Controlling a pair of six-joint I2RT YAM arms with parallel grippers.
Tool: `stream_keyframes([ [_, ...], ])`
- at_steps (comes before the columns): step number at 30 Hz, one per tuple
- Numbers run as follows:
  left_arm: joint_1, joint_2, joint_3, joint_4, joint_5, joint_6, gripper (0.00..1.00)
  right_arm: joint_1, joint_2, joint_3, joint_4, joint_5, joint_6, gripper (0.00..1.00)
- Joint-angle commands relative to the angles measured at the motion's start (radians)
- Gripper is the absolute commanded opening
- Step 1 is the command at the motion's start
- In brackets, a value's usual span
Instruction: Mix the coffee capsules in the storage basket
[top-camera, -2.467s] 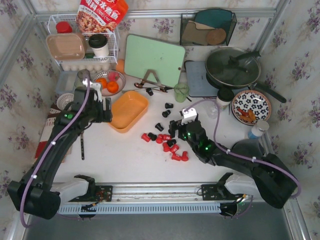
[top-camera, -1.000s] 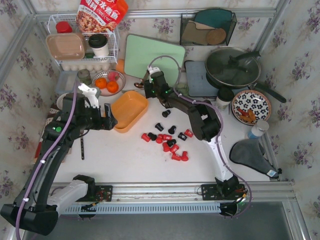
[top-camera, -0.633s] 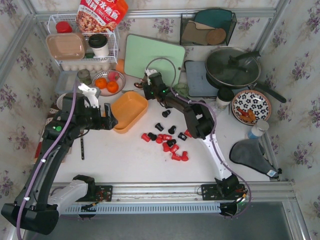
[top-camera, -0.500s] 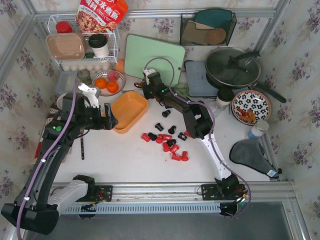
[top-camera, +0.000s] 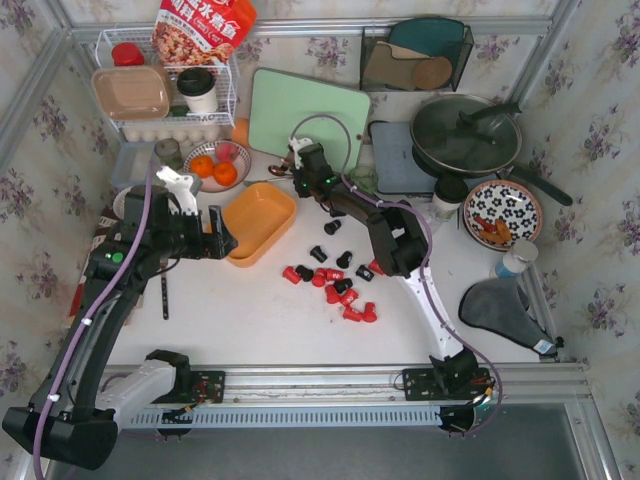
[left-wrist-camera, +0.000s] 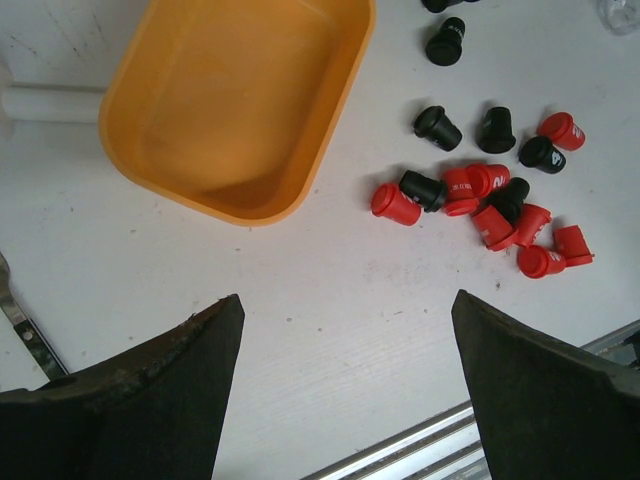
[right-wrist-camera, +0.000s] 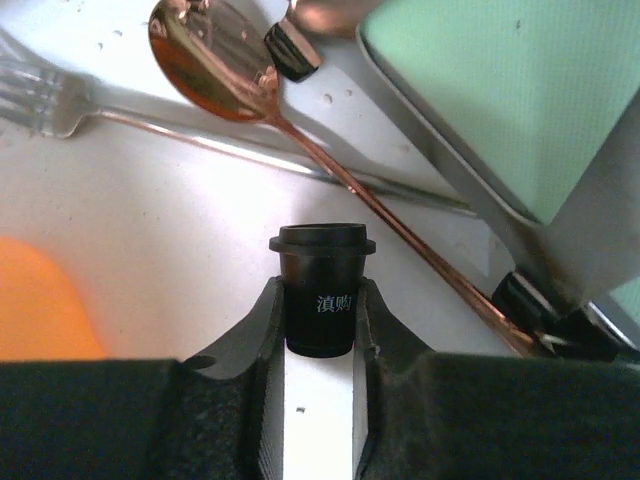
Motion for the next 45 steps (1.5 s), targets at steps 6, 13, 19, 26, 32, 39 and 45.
stream_keyframes([
  [6,0.008,-0.002,-0.004,0.023,0.012,-0.006,0.87,0.027,-0.256,-0.206,0.064,0.027,-0.059,0.03],
  [13,0.025,0.003,-0.005,0.024,0.018,-0.011,0.88,0.082,-0.501,-0.435,0.148,0.108,-0.088,0.01],
  [19,0.046,0.005,-0.007,0.031,0.038,-0.025,0.87,0.194,-0.579,-0.546,0.165,0.078,-0.096,0.03],
  [26,0.056,0.001,-0.009,0.031,0.042,-0.027,0.87,0.265,-0.456,-0.486,0.138,0.091,-0.043,0.04],
  [32,0.056,-0.012,-0.009,0.032,0.042,-0.027,0.88,0.263,-0.388,-0.431,0.087,0.171,-0.013,0.21],
  [39,0.056,-0.018,-0.010,0.034,0.049,-0.029,0.88,0.263,-0.425,-0.446,0.071,0.160,-0.003,0.66],
  [45,0.058,-0.016,-0.010,0.036,0.049,-0.030,0.88,0.263,-0.537,-0.491,0.041,0.177,-0.003,0.78],
])
